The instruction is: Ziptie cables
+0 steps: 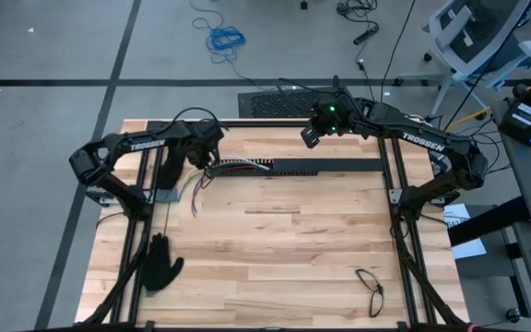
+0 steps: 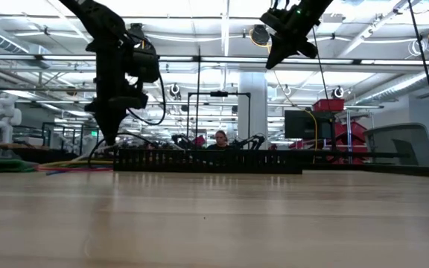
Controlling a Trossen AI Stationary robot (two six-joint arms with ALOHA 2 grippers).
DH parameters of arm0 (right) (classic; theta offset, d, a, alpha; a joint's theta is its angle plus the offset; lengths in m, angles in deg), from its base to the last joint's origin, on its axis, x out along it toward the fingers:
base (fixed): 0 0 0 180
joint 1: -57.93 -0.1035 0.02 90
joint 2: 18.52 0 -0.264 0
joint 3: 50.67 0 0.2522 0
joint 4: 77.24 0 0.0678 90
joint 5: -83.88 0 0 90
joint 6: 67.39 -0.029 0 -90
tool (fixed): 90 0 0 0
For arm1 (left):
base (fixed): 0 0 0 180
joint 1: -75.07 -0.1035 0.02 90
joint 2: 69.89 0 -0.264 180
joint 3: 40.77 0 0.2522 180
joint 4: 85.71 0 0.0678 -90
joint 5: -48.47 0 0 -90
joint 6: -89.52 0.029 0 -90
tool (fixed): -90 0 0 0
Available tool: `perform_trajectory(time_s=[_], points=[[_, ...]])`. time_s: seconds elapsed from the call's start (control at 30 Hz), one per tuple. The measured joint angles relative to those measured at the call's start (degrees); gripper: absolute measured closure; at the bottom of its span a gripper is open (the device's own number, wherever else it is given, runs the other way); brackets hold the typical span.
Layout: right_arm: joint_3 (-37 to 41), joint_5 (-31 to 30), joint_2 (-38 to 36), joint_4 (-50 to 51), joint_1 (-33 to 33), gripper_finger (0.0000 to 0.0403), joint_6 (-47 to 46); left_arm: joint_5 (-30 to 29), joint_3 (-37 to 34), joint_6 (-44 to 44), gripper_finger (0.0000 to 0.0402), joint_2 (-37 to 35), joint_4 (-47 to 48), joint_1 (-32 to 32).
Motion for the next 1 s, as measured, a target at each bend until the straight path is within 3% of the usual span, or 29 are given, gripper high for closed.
perform_trajectory(time_s=[0.67, 1.0], points=[[0.0, 0.0, 0.0, 0.6, 0.0, 0.0385, 1.6, 0.8, -7.0, -4.3, 0.04, -0.5, 1.6, 3.8], [0.0, 0.0, 0.0, 0.7, 0.0, 0.0385, 1.7, -0.1, -7.3, -7.2, 0.04, -0.5, 0.8, 6.3]])
